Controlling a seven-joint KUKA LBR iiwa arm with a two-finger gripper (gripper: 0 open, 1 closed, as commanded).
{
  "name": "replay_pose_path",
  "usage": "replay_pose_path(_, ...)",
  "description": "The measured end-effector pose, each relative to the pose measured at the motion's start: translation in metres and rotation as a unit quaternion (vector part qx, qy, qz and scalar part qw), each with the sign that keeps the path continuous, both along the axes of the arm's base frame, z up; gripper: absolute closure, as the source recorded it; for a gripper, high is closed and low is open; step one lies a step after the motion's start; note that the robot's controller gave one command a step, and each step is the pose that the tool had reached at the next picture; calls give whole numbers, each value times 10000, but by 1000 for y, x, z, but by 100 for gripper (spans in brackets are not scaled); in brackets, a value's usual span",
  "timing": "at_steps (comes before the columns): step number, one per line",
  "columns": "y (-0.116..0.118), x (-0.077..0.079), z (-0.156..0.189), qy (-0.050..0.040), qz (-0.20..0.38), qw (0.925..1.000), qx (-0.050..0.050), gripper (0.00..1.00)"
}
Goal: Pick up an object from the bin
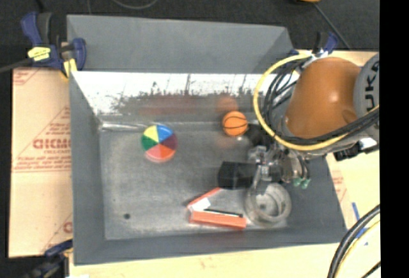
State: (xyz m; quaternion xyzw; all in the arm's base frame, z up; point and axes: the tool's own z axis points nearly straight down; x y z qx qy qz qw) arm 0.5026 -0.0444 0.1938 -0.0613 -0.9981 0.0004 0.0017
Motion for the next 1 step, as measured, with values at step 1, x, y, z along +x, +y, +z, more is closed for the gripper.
replay_pose_path(1, 0, 0, 0, 1, -3, 10000, 1, 100)
